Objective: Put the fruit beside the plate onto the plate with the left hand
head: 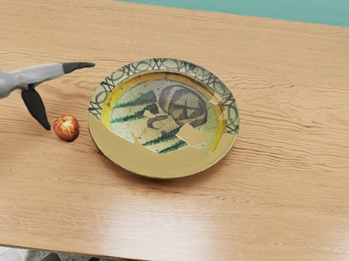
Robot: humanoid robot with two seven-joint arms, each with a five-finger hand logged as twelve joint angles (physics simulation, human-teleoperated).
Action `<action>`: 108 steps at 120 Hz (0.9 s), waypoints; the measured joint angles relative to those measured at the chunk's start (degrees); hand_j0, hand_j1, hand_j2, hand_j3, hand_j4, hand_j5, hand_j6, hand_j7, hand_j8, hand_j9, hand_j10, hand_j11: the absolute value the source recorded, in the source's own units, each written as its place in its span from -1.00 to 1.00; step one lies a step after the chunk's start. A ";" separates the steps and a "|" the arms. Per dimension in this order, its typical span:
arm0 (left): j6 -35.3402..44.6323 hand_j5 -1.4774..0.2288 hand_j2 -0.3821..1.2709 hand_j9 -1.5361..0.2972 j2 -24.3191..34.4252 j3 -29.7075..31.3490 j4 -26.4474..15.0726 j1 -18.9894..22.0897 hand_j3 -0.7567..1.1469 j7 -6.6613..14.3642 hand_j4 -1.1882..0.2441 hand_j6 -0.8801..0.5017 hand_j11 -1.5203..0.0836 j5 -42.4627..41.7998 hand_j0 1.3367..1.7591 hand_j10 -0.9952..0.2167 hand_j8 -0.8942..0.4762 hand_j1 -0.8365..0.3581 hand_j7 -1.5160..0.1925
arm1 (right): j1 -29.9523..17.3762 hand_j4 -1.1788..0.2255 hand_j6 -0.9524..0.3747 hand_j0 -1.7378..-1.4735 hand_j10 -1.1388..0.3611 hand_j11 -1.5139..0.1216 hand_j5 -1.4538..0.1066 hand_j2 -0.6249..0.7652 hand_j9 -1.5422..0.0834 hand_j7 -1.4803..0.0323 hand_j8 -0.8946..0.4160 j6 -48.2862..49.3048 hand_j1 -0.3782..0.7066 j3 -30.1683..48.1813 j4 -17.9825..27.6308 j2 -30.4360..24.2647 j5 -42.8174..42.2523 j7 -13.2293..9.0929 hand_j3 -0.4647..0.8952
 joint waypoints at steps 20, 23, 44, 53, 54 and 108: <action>-0.32 0.71 -0.53 0.66 0.45 5.20 -3.34 -2.52 -0.20 0.00 0.64 0.25 0.88 -6.96 0.52 0.62 0.28 0.97 0.76 | 0.00 0.68 0.43 -0.40 0.52 0.85 0.86 -0.10 0.90 0.96 0.36 0.00 -0.95 0.00 0.00 0.00 0.00 0.00 -0.32; -0.35 0.71 -0.53 0.66 0.49 5.77 -3.84 -2.54 -0.20 0.00 0.64 0.25 0.88 -7.48 0.52 0.62 0.28 0.97 0.76 | 0.00 0.68 0.43 -0.40 0.52 0.85 0.86 -0.10 0.90 0.96 0.36 0.00 -0.95 0.00 0.00 0.00 0.00 0.00 -0.32; -0.44 0.71 -0.53 0.65 0.81 7.97 -5.69 -3.08 -0.20 0.00 0.63 0.24 0.87 -10.78 0.52 0.61 0.28 0.96 0.75 | 0.00 0.68 0.43 -0.40 0.52 0.85 0.86 -0.10 0.90 0.96 0.36 0.00 -0.95 0.00 0.00 0.00 0.00 0.00 -0.32; -0.45 0.67 -0.52 0.62 0.66 8.09 -5.93 -3.43 -0.20 0.00 0.60 0.21 0.84 -12.70 0.52 0.58 0.24 0.91 0.72 | 0.00 0.68 0.43 -0.40 0.52 0.85 0.86 -0.10 0.90 0.96 0.36 0.00 -0.95 0.00 0.00 0.00 0.00 0.00 -0.32; -0.45 0.67 -0.52 0.62 0.65 8.10 -5.95 -3.43 -0.20 0.00 0.60 0.21 0.83 -12.86 0.52 0.57 0.24 0.91 0.71 | 0.00 0.68 0.43 -0.40 0.52 0.85 0.86 -0.10 0.90 0.96 0.36 0.00 -0.95 0.00 0.00 0.00 0.00 0.00 -0.32; -1.38 0.50 -0.50 0.46 0.88 8.20 -6.09 -2.03 -0.20 0.00 0.44 0.05 0.65 -16.28 0.52 0.38 0.08 0.68 0.54 | 0.00 0.68 0.43 -0.40 0.52 0.85 0.86 -0.10 0.90 0.96 0.36 0.00 -0.95 0.00 0.00 0.00 0.00 0.00 -0.32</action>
